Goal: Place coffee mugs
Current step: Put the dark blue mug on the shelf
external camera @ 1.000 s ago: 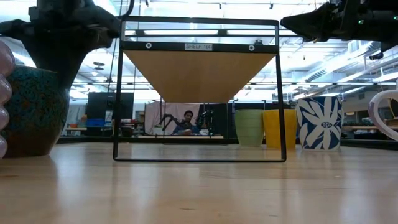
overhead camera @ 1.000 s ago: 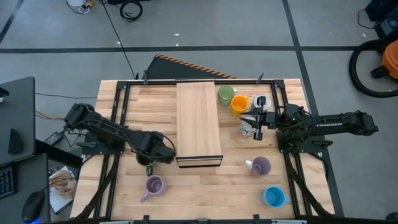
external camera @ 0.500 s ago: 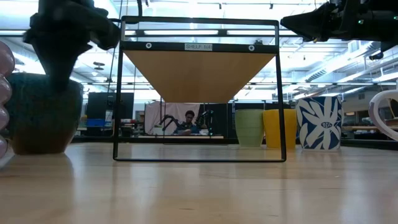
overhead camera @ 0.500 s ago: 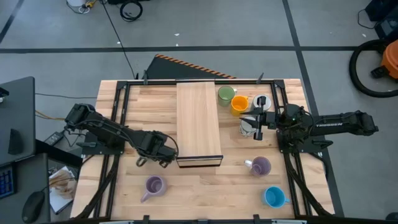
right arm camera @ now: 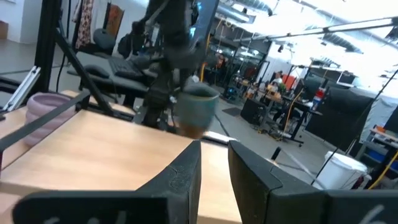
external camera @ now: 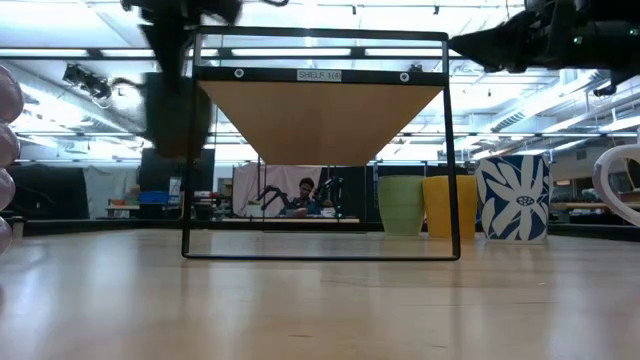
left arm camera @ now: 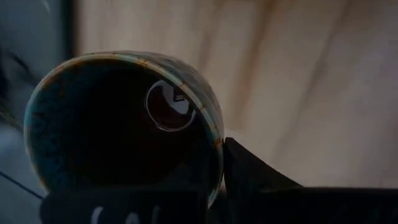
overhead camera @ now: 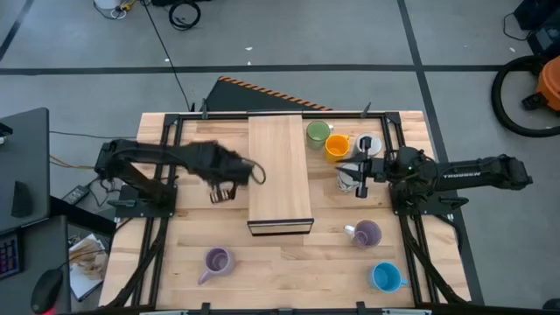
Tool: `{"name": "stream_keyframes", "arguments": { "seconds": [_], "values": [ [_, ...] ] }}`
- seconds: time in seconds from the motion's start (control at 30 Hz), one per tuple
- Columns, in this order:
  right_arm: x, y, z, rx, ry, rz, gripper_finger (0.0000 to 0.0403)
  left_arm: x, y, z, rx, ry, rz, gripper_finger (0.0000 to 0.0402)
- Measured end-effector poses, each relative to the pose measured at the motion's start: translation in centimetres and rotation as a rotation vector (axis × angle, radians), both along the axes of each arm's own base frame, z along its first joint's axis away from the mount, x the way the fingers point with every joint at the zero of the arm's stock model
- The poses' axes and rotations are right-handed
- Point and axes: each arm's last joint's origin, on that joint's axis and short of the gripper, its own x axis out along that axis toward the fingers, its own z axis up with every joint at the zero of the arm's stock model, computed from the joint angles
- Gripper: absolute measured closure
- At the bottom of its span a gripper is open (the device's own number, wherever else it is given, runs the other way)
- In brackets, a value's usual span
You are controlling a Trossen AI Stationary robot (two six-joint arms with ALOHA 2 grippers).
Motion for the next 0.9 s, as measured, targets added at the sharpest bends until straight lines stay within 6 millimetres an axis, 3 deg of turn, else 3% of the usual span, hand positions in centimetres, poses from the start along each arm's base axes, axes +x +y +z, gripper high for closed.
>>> {"name": "stream_keyframes", "arguments": {
  "seconds": [0.2, 0.4, 0.6, 0.77, 0.9],
  "values": [
    [0.5, -0.1, -0.7, 0.020, 0.053, 0.000, 0.0316, 0.2, 4.3, 1.8, 0.079, 0.040, -0.146, 0.0371],
    [0.5, -0.3, -0.8, 0.027, 0.063, -0.087, 0.0316, 0.3, 6.9, 4.0, 0.146, 0.047, -0.322, 0.0371],
    [0.5, -0.8, 0.1, 0.043, 0.029, -0.122, 0.0316, 0.6, 9.3, 5.8, 0.109, -0.109, -0.389, 0.0371],
    [0.6, -0.7, -0.2, 0.068, 0.061, -0.032, 0.0316, 1.3, 11.4, 6.1, 0.055, -0.275, -0.434, 0.0371],
    [0.6, -0.7, -0.3, 0.065, 0.074, -0.036, 0.0316, 2.2, 12.5, 6.1, 0.050, -0.276, -0.414, 0.0371]
  ]
}}
